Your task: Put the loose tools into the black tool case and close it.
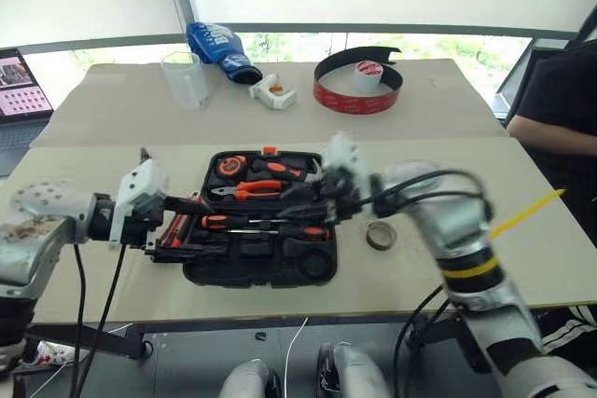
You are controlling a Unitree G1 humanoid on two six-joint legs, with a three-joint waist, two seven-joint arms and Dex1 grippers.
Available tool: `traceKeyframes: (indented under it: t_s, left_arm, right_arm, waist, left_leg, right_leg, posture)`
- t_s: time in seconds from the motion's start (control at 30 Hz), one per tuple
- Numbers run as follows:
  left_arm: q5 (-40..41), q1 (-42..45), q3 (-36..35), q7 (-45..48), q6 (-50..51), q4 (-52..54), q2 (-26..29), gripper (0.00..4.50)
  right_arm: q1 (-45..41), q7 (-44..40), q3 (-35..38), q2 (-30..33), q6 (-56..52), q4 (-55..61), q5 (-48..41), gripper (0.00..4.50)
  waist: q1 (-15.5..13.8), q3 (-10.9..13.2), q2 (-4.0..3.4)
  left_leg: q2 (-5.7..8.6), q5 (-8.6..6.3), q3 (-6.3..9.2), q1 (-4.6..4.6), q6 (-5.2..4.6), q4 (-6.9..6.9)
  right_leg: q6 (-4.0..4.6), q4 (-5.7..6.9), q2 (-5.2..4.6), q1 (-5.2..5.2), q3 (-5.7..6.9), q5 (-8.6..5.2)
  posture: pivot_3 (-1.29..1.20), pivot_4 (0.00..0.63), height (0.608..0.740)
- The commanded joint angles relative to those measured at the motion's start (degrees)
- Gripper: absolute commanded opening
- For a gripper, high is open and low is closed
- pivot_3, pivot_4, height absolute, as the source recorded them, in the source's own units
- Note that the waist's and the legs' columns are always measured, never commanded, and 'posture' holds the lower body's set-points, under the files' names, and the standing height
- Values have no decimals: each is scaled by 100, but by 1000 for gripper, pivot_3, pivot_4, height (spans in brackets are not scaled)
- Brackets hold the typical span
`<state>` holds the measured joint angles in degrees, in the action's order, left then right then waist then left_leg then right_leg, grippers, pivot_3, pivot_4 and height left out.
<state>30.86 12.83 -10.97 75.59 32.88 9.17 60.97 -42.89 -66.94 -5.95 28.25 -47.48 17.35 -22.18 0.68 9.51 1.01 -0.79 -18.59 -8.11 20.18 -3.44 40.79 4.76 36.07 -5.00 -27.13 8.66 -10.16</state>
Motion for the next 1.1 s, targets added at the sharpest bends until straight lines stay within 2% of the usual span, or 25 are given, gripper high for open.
traceKeyframes:
  t_s: [0.03, 0.1, 0.27, 0.37, 0.5, 0.67, 0.87, 0.9, 1.1]
  left_arm:
    - [-12, -587, -850, -255, 79, 180, 158, 4500]
    - [-80, -1102, -1321, -375, 122, 249, 144, 4500]
    - [-499, -2546, -2828, -577, 157, 108, 11, 4500]
    - [-789, -3067, -3165, -484, -148, -258, 70, 4500]
    - [-991, -2659, -2650, -486, -562, -917, 313, 4500]
    - [-1320, -1010, -1258, -590, -718, -1859, 507, 4500]
    - [-2203, 1244, 479, -764, -573, -3481, 237, 4500]
    - [-2333, 1502, 677, -764, -602, -3713, 177, 4500]
    - [-2835, 2390, 1432, -667, -588, -4679, -89, 4500]
  right_arm:
    - [347, -103, 421, 455, -150, 686, -572, 3296]
    - [606, -149, 544, 741, -19, 852, -687, 3301]
    - [1107, -248, 671, 1360, 389, 1112, -736, 3301]
    - [1271, -286, 643, 1573, 648, 1116, -724, 3301]
    - [1333, -323, 586, 1676, 775, 1218, -838, 3301]
    - [1452, -190, 520, 1705, 886, 1416, -904, 3301]
    - [1507, 139, 582, 1684, 844, 1643, -1058, 3301]
    - [1511, 191, 600, 1682, 818, 1678, -1090, 3301]
    - [1621, 516, 764, 1797, 693, 1920, -1349, 3301]
  waist:
    - [-5, 0, 0]
    - [-4, 1, 1]
    - [7, 4, 2]
    - [-22, 5, 1]
    - [-156, 6, 1]
    - [-303, 5, 5]
    - [-266, 5, 15]
    - [-244, 5, 18]
    - [-84, 14, 38]
  left_leg:
    - [0, -2, 1, 0, -2, -2]
    - [1, -3, 0, 1, -3, -5]
    - [-1, -11, -2, 0, 11, -7]
    - [-4, -30, -1, -3, 46, -9]
    - [-4, -32, 1, -3, 58, -9]
    - [-3, -36, 9, 9, 49, -8]
    - [6, -32, -16, 15, 14, -4]
    - [7, -17, -20, 16, -13, -4]
    - [3, -18, -29, 13, -17, -6]
  right_leg:
    - [-1, -2, 0, 0, 0, -1]
    - [-37, -5, -1, 0, 0, -21]
    - [-43, -3, -2, -6, -2, -25]
    - [-45, 2, -4, -8, 1, -26]
    - [-49, 4, -14, -10, 10, -23]
    - [-51, 0, -17, -9, 17, -22]
    - [-16, -4, -17, -3, 15, 1]
    - [-14, -4, -15, -3, 14, 2]
    - [-47, -7, -3, -3, 13, -18]
  posture:
    - [0, 150, 727]
    - [0, 150, 727]
    - [0, 150, 727]
    - [0, 150, 727]
    - [0, 150, 727]
    - [0, 150, 727]
    - [0, 150, 727]
    - [0, 150, 727]
    - [0, 150, 727]
